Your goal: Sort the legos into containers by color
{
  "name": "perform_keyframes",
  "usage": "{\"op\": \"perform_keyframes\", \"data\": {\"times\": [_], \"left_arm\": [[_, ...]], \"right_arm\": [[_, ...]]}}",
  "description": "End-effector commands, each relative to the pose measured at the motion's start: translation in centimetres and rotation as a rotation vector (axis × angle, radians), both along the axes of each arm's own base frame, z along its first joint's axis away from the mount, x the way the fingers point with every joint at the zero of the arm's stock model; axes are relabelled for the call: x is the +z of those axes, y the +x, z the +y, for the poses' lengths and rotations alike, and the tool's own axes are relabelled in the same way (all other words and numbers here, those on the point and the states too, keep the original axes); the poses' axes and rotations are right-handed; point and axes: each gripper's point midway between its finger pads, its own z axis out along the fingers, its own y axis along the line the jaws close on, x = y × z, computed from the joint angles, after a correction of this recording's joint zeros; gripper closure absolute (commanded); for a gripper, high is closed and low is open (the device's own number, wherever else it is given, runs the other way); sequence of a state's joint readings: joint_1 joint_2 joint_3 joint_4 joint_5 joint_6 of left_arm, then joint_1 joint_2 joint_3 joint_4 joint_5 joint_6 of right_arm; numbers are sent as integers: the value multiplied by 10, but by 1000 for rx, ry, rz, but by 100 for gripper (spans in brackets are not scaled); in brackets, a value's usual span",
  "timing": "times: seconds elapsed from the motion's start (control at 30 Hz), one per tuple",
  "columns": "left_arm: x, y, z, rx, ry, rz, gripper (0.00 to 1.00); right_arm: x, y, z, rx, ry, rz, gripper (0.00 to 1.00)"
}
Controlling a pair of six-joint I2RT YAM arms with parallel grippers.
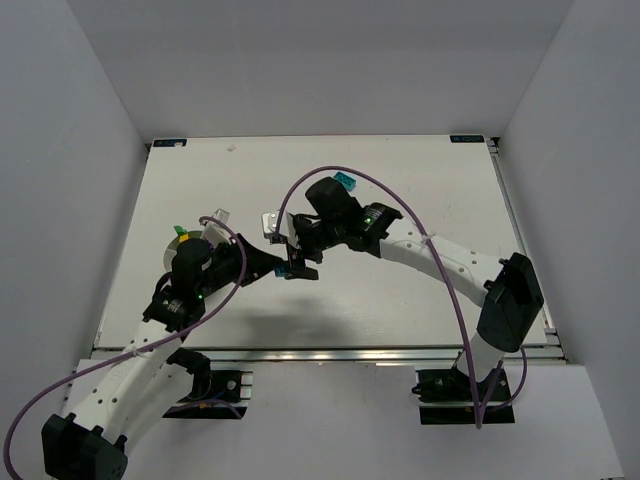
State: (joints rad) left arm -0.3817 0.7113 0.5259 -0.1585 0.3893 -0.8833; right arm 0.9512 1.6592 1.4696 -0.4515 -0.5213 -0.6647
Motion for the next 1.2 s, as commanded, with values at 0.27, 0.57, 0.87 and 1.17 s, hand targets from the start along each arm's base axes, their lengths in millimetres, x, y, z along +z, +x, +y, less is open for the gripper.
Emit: {"op": "perform_keyframes", "data": {"times": [0.27, 0.57, 0.87, 1.17], "left_arm": [[17, 19, 94, 445, 354, 12, 100], [21, 9, 199, 871, 766, 129, 100], [25, 21, 222, 966, 906, 155, 100], [18, 36, 250, 960, 1023, 253, 100]], "right_arm": [[3, 35, -14, -218, 11, -93, 11], [7, 67, -65, -499, 97, -51, 100], [9, 87, -116, -628, 168, 13, 100], [13, 89, -138, -633, 201, 56, 100]]}}
